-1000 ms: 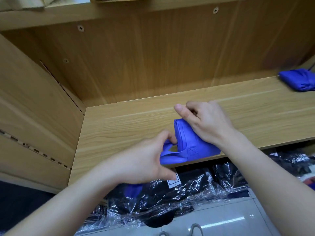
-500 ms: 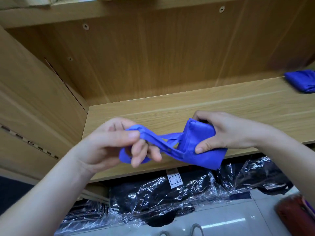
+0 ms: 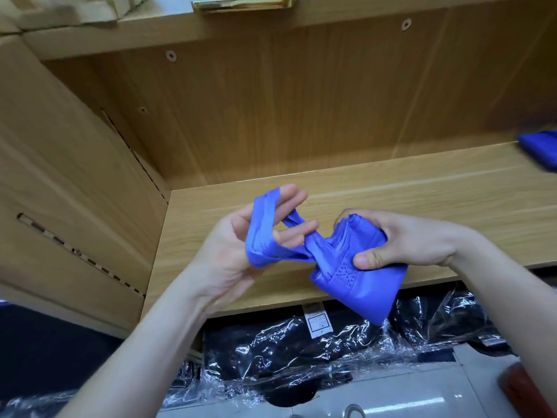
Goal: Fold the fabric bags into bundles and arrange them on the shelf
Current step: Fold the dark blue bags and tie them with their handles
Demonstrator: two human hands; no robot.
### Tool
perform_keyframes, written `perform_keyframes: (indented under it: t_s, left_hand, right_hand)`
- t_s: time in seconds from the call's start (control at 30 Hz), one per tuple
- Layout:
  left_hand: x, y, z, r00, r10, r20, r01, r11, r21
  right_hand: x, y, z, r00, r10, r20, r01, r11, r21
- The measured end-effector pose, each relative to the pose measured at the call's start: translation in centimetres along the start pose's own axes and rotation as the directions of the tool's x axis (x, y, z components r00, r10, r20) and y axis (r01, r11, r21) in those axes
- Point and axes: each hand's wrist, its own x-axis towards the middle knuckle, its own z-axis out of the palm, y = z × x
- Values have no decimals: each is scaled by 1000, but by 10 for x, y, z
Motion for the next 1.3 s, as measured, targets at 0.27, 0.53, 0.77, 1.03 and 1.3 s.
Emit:
perform_keyframes:
  t_s: [0.27, 0.53, 0.77, 1.03, 1.3]
  left_hand:
    - [8, -28, -26, 984, -161, 74, 92, 820, 565]
    - [11, -46, -15, 988, -143, 50, 88, 812, 577]
    - [12, -54, -1, 983, 84, -165, 10, 864, 503]
    - [8, -59, -19, 881, 274, 386, -358, -148, 922]
    - [19, -42, -8, 884, 445, 141, -143, -31, 989]
  right_hand:
    - [-4, -5, 13, 960, -101, -261, 81, 993, -87]
    - [7, -19, 26, 732, -244, -637, 303, 953, -16]
    - [26, -4, 49, 677, 113, -727, 544, 589, 598]
    - [32, -2, 55, 744, 354, -567, 361, 501, 787]
    - [42, -15, 67, 678, 353, -644, 364, 601, 712]
